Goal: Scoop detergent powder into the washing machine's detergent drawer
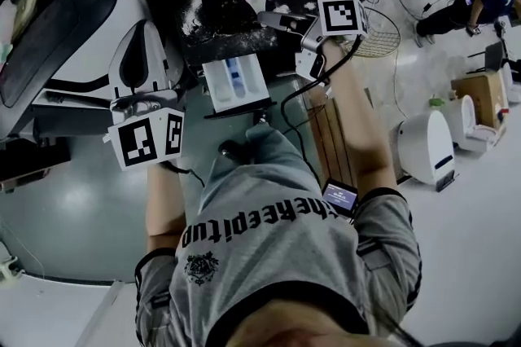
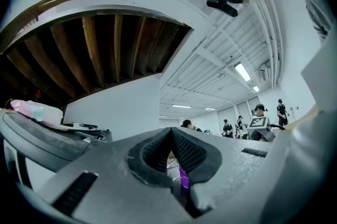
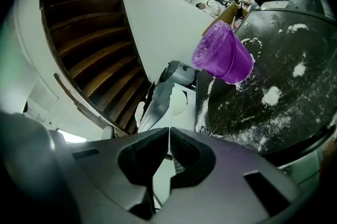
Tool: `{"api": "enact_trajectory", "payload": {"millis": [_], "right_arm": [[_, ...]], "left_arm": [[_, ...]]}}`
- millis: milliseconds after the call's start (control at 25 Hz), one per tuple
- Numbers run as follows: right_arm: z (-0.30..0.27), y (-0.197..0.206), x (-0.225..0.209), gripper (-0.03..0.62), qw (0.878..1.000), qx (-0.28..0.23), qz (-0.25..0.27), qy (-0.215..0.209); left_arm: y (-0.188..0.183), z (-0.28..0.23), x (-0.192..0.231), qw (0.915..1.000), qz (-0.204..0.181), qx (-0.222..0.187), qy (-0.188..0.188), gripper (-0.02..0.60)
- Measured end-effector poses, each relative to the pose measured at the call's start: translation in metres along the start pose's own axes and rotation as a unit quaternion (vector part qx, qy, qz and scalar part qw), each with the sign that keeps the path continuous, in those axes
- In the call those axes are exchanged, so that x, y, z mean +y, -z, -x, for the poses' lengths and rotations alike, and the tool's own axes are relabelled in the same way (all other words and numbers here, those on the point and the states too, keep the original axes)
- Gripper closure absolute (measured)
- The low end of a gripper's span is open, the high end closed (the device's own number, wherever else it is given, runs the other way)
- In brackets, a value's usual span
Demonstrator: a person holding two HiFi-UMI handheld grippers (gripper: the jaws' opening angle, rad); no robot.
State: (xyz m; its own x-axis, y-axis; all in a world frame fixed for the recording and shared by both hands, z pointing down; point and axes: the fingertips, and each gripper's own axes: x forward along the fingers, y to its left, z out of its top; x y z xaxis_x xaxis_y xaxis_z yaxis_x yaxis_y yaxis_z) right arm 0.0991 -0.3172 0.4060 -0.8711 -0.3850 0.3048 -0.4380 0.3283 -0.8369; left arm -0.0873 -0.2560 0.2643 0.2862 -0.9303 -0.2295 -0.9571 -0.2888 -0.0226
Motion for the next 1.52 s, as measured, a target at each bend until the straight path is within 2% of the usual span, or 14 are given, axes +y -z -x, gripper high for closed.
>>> {"api": "enact_trajectory", "payload": {"millis": [360, 520, 760, 920, 1280, 1520], "right_arm": [[-0.006, 0.061, 0.012, 0.589, 1.000, -0.008, -0.022, 0.004], [-0.014, 0.092, 0.023, 0.589, 0.999, -0.014, -0.045, -0.011], [-0.021, 0.122, 0.016, 0.589, 0.999, -0.006, -0.047, 0.012], [-0.028, 0.137, 0.015, 0.589, 0.998, -0.006, -0.060, 0.009], [-0.040, 0.169, -0.002, 0.589, 0.997, 0.019, -0.065, 0.045], [-0.053, 0.187, -0.014, 0.589, 0.994, 0.052, -0.046, 0.082]], "left_arm": [[-0.004, 0.033, -0.006, 0.9996, 0.008, 0.004, 0.025, 0.578], [-0.004, 0.053, -0.004, 0.9994, 0.009, 0.003, 0.034, 0.578], [0.000, 0.068, 0.000, 0.9991, 0.012, 0.008, 0.041, 0.578], [0.001, 0.076, 0.005, 0.9989, 0.012, 0.010, 0.043, 0.578], [0.001, 0.088, 0.016, 0.9990, 0.012, 0.008, 0.043, 0.578], [0.003, 0.098, 0.030, 0.9994, 0.015, 0.013, 0.029, 0.578]]}}
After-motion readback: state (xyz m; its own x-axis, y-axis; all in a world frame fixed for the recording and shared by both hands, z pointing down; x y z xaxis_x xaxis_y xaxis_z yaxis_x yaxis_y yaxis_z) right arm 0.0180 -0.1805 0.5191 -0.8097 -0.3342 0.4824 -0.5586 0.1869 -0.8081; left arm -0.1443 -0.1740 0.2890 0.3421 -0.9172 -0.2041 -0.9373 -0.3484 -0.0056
